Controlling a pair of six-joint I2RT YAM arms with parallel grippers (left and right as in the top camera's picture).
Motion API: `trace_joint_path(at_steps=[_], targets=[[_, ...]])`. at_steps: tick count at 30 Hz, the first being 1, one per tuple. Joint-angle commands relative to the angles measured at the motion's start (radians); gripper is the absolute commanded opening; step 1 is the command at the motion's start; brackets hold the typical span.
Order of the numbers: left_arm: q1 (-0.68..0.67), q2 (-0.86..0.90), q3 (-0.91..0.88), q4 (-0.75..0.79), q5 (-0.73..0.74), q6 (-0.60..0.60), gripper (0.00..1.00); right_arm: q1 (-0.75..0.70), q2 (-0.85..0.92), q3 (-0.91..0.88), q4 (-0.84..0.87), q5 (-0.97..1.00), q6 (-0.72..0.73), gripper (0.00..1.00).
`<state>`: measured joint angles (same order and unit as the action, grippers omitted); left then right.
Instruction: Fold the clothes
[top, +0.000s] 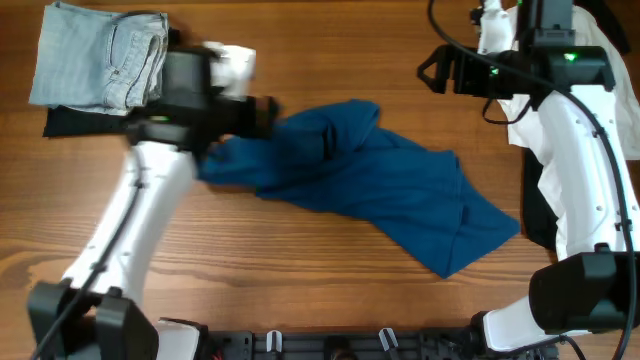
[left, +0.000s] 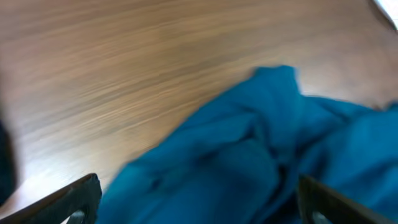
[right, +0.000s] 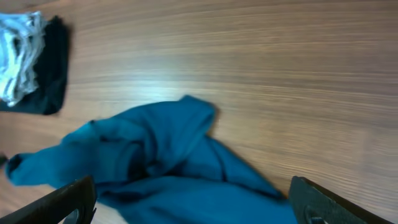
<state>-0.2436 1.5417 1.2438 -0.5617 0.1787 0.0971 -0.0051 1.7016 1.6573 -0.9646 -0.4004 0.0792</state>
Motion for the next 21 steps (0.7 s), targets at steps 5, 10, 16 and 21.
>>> trace_joint_path(at_steps=[5,10,16,21], targets=[[-0.328,0.224,0.015,0.021,-0.257,0.159,0.99,-0.010,0.010,-0.017,0.006,0.064,-0.027,1.00],[-0.388,0.227,0.015,-0.018,-0.263,0.162,0.93,-0.009,0.010,-0.017,0.021,0.064,-0.027,1.00],[-0.363,0.264,0.015,-0.056,-0.393,0.152,0.85,-0.009,0.010,-0.017,0.034,0.063,-0.023,1.00],[-0.336,0.320,0.015,-0.039,-0.401,0.123,0.83,-0.009,0.010,-0.017,0.034,0.063,-0.023,1.00]])
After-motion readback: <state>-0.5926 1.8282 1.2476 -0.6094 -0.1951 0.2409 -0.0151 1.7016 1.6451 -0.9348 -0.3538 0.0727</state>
